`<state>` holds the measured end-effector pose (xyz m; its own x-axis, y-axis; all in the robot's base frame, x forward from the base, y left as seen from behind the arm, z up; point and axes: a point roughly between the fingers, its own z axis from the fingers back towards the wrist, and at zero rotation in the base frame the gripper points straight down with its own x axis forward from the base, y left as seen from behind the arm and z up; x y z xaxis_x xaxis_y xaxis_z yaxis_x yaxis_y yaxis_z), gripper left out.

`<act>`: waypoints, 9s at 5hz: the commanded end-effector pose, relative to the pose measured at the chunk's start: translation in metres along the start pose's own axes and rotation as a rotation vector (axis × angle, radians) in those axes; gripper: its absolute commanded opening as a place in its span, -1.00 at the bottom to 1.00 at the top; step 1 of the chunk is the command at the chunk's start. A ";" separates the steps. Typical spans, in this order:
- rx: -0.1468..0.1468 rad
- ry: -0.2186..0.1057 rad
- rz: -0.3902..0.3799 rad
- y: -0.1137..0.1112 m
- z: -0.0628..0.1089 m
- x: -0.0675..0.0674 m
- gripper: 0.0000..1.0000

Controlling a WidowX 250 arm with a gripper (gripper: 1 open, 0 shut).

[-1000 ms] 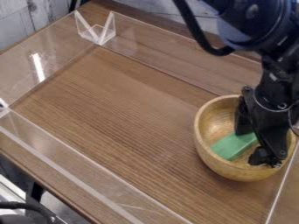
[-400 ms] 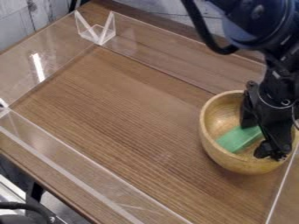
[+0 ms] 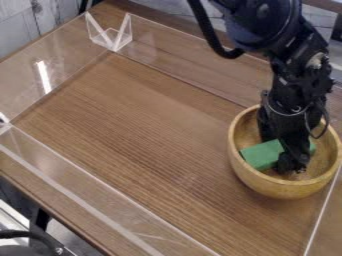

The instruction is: Remove the green block from inside the brown bowl and put it on the table

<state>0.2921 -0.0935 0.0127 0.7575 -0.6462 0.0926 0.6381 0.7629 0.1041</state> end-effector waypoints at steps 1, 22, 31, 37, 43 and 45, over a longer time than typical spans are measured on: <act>-0.030 0.101 -0.026 -0.003 -0.007 -0.030 -1.00; -0.028 0.112 0.097 -0.056 0.064 0.053 -1.00; 0.076 0.124 0.407 -0.027 0.101 -0.028 -1.00; 0.106 0.102 0.588 0.020 0.076 -0.087 -1.00; 0.075 0.034 0.670 0.036 0.062 -0.095 1.00; 0.075 0.038 0.826 0.043 0.043 -0.089 1.00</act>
<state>0.2412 -0.0070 0.0484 0.9883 0.1060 0.1100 -0.1158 0.9895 0.0865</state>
